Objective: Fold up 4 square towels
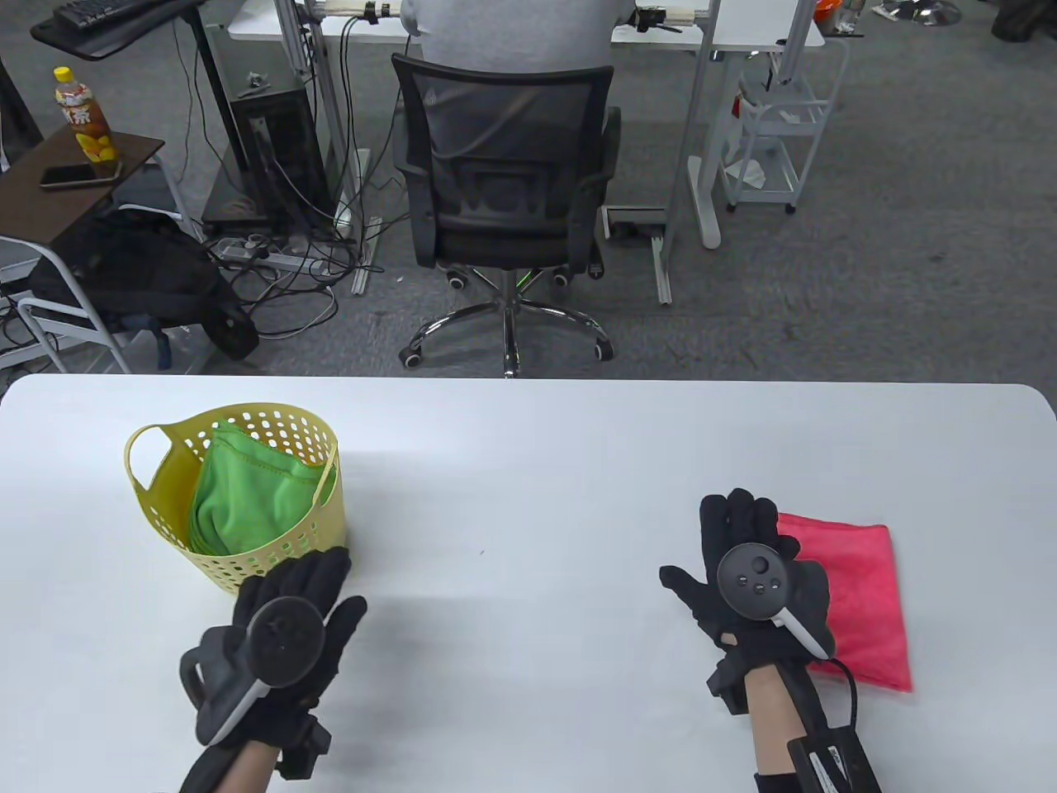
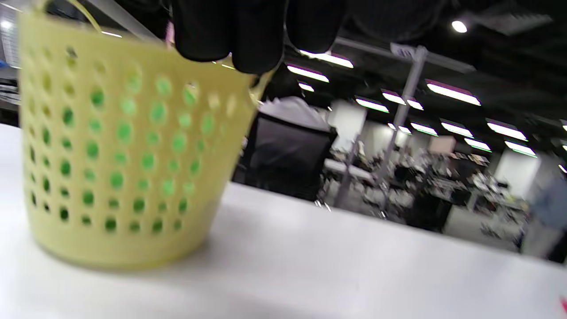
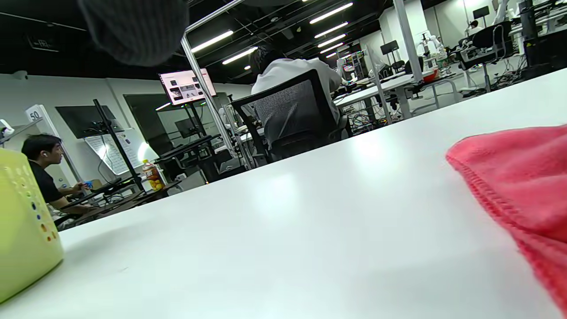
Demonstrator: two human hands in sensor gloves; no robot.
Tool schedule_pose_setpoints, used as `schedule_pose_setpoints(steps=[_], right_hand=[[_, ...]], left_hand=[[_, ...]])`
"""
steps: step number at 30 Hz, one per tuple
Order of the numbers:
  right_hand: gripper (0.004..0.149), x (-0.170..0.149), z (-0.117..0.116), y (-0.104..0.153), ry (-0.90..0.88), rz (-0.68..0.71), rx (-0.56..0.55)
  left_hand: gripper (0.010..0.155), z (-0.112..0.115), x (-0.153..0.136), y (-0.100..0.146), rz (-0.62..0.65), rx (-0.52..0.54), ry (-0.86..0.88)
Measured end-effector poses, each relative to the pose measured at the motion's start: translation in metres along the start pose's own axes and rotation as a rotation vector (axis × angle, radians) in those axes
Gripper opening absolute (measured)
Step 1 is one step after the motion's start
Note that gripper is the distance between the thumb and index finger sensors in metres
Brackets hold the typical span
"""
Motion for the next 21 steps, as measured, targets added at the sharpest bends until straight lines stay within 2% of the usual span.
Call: schedule_pose_setpoints(steps=[3, 5, 6, 9, 11, 15, 17, 21], right_hand=[[0.094, 0.0, 0.003, 0.0, -0.032, 0.005, -0.019], [0.094, -0.001, 0.003, -0.001, -0.05, 0.006, -0.013], [0.094, -0.001, 0.003, -0.001, -0.056, 0.007, -0.013], [0.093, 0.001, 0.003, -0.002, -0.071, 0.007, 0.0], [0.093, 0.003, 0.002, -0.002, -0.071, 0.01, 0.008], [0.093, 0.005, 0.001, -0.001, -0.064, 0.016, 0.019], [0.093, 0.005, 0.001, 0.001, -0.062, 0.015, 0.02], [0.093, 0.005, 0.003, 0.003, -0.066, 0.013, 0.02]], left_hand=[[0.06, -0.039, -0.012, -0.018, -0.09, 0.112, -0.034], [0.059, -0.053, -0.017, -0.041, -0.173, 0.1, -0.075], [0.059, -0.055, -0.019, -0.057, -0.224, 0.056, -0.131], [0.058, -0.042, -0.021, -0.102, -0.351, -0.139, -0.311], [0.064, -0.031, -0.023, -0.123, -0.427, -0.217, -0.36], [0.077, -0.001, -0.027, -0.162, -0.451, -0.297, -0.51], [0.083, 0.014, -0.029, -0.173, -0.47, -0.342, -0.57], [0.075, 0.039, -0.034, -0.182, -0.496, -0.36, -0.722]])
Point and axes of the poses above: the tracker on the back of each hand, its own x axis roughly to the thumb side, its own y axis roughly from the fingertips to the wrist, z = x × y, the point moved 2 cm from there along -y, roughly from the wrist to the fingertips, and after that the axes turned 4 degrees about -x, right-handed, at the moved point
